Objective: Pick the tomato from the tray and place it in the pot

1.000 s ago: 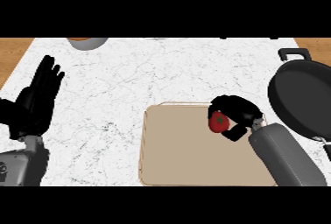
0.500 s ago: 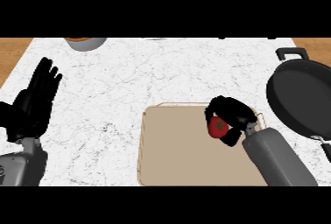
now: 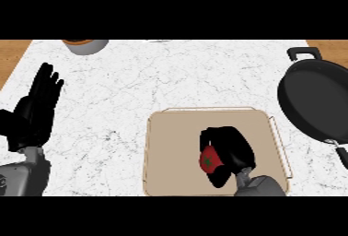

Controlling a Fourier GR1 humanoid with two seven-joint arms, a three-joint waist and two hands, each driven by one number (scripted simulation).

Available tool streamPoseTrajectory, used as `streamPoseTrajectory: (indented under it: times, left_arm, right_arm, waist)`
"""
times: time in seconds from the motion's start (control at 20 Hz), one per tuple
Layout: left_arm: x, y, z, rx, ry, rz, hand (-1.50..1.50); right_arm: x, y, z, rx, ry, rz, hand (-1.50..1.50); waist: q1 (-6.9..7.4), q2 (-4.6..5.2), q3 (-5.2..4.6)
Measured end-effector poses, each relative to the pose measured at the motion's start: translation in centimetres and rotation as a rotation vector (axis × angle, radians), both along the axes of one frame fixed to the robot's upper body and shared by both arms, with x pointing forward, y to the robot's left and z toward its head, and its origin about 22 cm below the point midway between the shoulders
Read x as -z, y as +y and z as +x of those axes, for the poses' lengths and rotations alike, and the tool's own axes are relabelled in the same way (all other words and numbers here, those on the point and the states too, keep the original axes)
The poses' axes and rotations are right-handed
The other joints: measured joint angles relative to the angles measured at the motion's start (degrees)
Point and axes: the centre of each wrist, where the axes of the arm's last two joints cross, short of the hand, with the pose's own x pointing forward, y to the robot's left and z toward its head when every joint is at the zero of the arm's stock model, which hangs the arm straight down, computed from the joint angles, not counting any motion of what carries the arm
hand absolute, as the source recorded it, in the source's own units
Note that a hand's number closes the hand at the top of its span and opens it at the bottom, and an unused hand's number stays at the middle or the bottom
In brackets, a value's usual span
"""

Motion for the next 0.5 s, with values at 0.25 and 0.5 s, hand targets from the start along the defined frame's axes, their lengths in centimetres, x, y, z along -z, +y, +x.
streamPoseTrajectory:
  times: [0.25, 0.5]
  left_arm:
    - [0.1, 0.4, -0.3, -0.001, 0.005, 0.001, 0.0]
    - [0.5, 0.5, -0.8, 0.007, 0.006, 0.006, 0.0]
  right_arm:
    - [-4.9, -0.8, -1.8, 0.191, -0.235, 0.14, 1.5]
    - [-9.4, -2.7, -3.9, 0.369, -0.474, 0.223, 1.5]
  waist:
    - [-0.2, -0.1, 0.06]
    - [-0.02, 0.0, 0.07]
